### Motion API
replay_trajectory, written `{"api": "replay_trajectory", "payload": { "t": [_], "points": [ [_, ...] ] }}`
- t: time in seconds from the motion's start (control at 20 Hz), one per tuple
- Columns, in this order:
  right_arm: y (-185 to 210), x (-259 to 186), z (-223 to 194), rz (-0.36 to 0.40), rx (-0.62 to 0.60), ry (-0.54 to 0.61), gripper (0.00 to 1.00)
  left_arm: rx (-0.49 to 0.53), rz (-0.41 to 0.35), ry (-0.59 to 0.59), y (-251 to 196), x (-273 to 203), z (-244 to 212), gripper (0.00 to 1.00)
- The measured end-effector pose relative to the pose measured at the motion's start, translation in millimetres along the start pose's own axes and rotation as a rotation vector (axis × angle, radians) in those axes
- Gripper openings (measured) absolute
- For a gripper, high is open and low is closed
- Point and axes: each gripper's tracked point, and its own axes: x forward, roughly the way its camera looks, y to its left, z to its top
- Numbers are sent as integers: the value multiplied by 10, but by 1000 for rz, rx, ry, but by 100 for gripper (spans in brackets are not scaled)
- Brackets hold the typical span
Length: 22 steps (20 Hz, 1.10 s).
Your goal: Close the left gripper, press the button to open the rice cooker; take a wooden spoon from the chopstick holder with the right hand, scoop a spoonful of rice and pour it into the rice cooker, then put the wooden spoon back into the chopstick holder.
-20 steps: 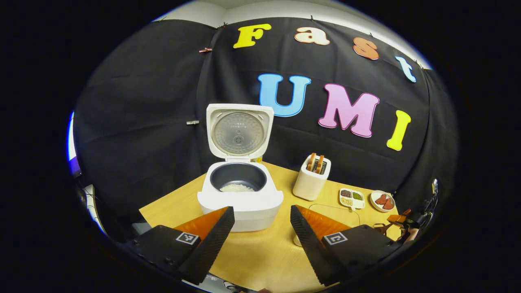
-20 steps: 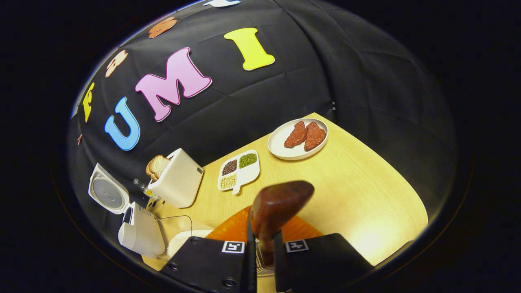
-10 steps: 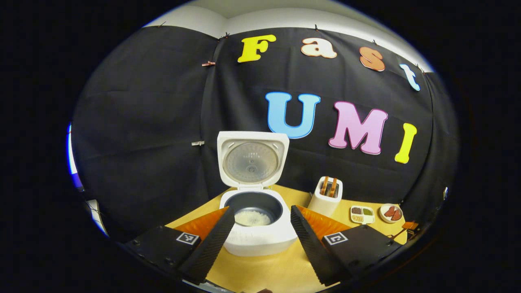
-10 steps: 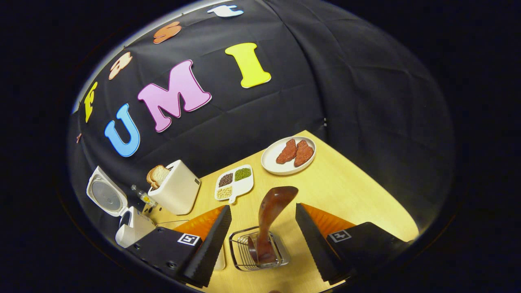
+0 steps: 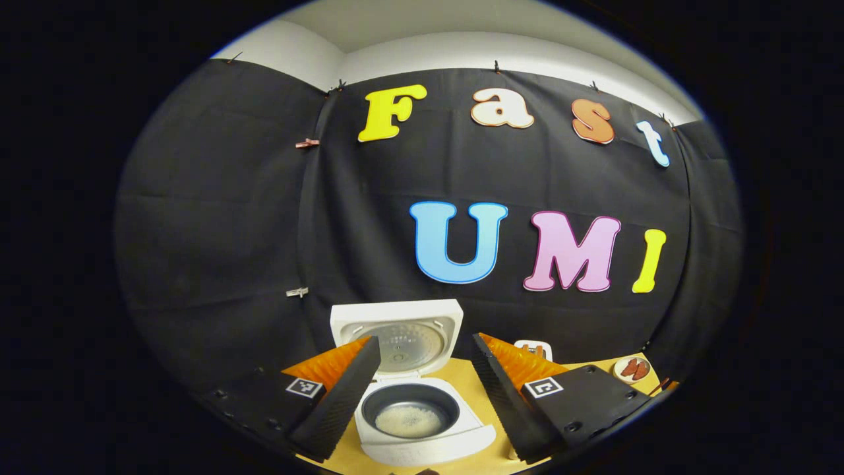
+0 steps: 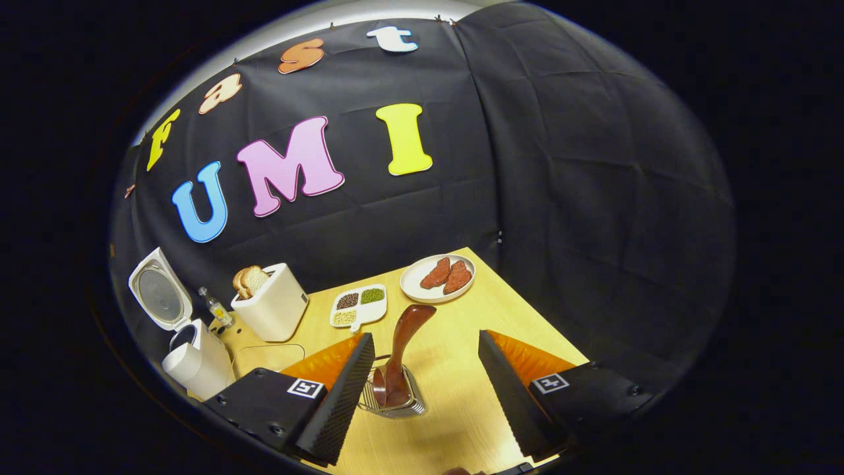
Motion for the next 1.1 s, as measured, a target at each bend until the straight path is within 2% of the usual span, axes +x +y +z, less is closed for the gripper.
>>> {"api": "replay_trajectory", "payload": {
  "t": [0.15, 0.4, 0.5, 0.85, 1.1],
  "points": [
    [-23, -200, 6, -29, -20, -19, 98, -15, -17, -3, 124, 306, 267, 95],
    [29, -492, -7, -72, -32, -44, 98, 26, 2, 12, 432, 976, 371, 95],
    [52, -604, -29, -95, -46, -54, 98, 26, -4, 23, 524, 1225, 304, 95],
    [230, -961, -176, -137, -90, -48, 98, -67, 6, 117, 834, 2123, -72, 95],
    [345, -1075, -229, -143, -110, -48, 99, -82, 21, 209, 869, 2458, -338, 95]
  ]
}}
